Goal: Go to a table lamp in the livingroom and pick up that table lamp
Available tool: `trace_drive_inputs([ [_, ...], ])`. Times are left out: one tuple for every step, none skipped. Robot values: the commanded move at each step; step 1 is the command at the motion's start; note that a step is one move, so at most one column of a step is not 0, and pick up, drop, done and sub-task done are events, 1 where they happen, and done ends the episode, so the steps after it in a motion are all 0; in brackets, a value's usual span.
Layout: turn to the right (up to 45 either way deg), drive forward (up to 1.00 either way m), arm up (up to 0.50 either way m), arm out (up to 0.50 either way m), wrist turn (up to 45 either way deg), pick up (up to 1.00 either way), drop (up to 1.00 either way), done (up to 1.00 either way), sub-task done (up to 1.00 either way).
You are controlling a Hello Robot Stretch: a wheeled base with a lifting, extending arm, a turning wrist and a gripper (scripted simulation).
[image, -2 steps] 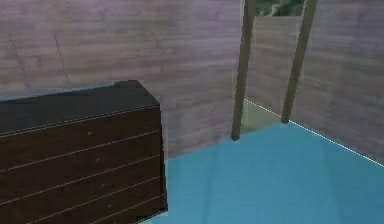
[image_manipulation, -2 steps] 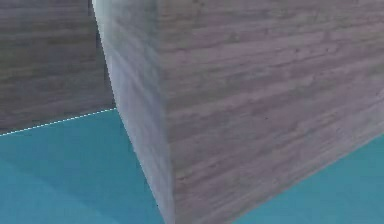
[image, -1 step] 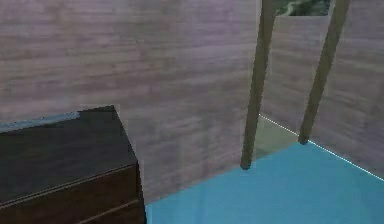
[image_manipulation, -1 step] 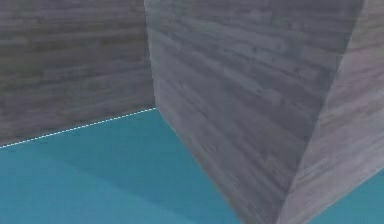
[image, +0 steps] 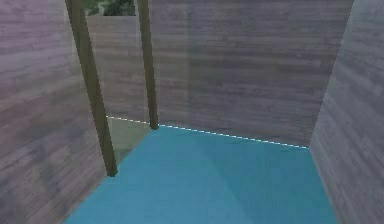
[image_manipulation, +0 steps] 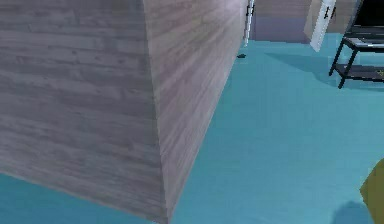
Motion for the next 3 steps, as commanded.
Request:
trace_drive_inputs([
  [15.0, 0.00, 0.00, 0.00, 0.0, 0.00, 0.00, 0.00, 0.00],
  [0.0, 0.15, 0.00, 0.00, 0.0, 0.00, 0.00, 0.00, 0.00],
  [-18.0, 0.00, 0.00, 0.00, 0.0, 0.00, 0.00, 0.00, 0.00],
])
